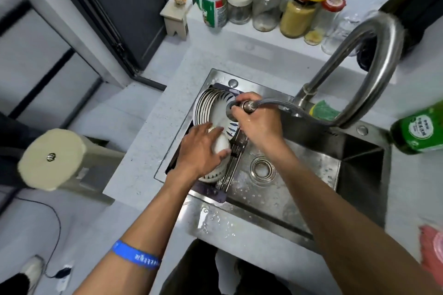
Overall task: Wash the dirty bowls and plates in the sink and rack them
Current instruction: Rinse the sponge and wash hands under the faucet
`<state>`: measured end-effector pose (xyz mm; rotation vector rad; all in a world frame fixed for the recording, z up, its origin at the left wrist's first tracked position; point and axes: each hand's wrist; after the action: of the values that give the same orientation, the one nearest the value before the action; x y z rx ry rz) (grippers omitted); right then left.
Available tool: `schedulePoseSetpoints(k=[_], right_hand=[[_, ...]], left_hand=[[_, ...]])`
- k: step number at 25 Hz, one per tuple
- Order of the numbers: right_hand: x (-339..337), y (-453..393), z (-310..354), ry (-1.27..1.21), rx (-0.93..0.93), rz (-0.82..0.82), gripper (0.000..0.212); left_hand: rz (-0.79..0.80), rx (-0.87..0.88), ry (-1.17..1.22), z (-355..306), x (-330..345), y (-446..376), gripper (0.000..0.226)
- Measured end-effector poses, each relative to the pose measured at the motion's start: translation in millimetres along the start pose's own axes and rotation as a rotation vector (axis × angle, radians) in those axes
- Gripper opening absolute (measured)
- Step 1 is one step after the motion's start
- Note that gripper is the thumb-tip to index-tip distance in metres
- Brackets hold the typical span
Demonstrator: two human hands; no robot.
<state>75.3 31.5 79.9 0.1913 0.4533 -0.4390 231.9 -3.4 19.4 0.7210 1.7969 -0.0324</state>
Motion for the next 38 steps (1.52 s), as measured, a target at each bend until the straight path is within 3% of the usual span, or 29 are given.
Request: schedulePoseSetpoints(k=[5, 8, 11, 13, 15, 18, 21, 24, 27, 30, 33, 36, 38], right_hand=[[11, -15, -26, -0.042, 0.118, -0.021, 0.021], [7, -2, -52, 0.007, 0.149, 0.041, 0.022], [-8, 9, -75, -0.021, 0.221, -0.093, 0.022], [-21, 21, -94, 0.034, 0.182, -0.069, 0.022], [-33, 32, -109, 0.115, 0.108, 0.012, 0.023], [-61, 32, -132, 0.165, 0.165, -0.157, 0.023], [-72, 34, -142, 0.148, 0.169, 0.034, 0.020], [-78, 35, -150, 0.142, 0.224, -0.072, 0.020], [-84, 44, -158, 0.104, 0.277, 0.081, 0.022], [-91, 52, -163, 0.100, 0.277, 0.026, 0.017], [-96, 67, -168, 0.050, 0.287, 0.188, 0.019], [-101, 87, -174, -0.041, 0.399, 0.011, 0.023], [-97, 95, -173, 0.033, 0.358, 0.032, 0.026]], left_hand=[[-0.040, 0.019, 0.011, 8, 6, -2, 0.069], [0.040, -0.014, 0.004, 9, 6, 0, 0.073], [0.120, -0.038, -0.086, 5, 1, 1, 0.082], [0.111, -0.046, -0.149, 0, -2, 0, 0.084], [0.031, -0.042, -0.159, -5, -1, 5, 0.083], [-0.243, 0.130, 0.026, -23, 7, 21, 0.067], [-0.319, 0.290, 0.164, -51, 24, 35, 0.052], [-0.209, 0.390, 0.131, -67, 46, 44, 0.047], [-0.007, 0.360, 0.056, -74, 66, 52, 0.045], [0.154, 0.291, 0.051, -74, 82, 57, 0.042], [0.268, 0.234, 0.015, -69, 94, 55, 0.039], [0.355, 0.172, 0.021, -64, 105, 62, 0.034], [0.352, 0.150, 0.041, -58, 109, 67, 0.029]])
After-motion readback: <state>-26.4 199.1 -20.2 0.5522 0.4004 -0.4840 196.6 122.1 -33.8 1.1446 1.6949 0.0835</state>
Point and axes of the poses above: each hand's wrist, its own y-axis away from the middle knuckle, its own x-axis out of the palm, z = x × y, and after that the axes turned 6 degrees about -x, right-handed
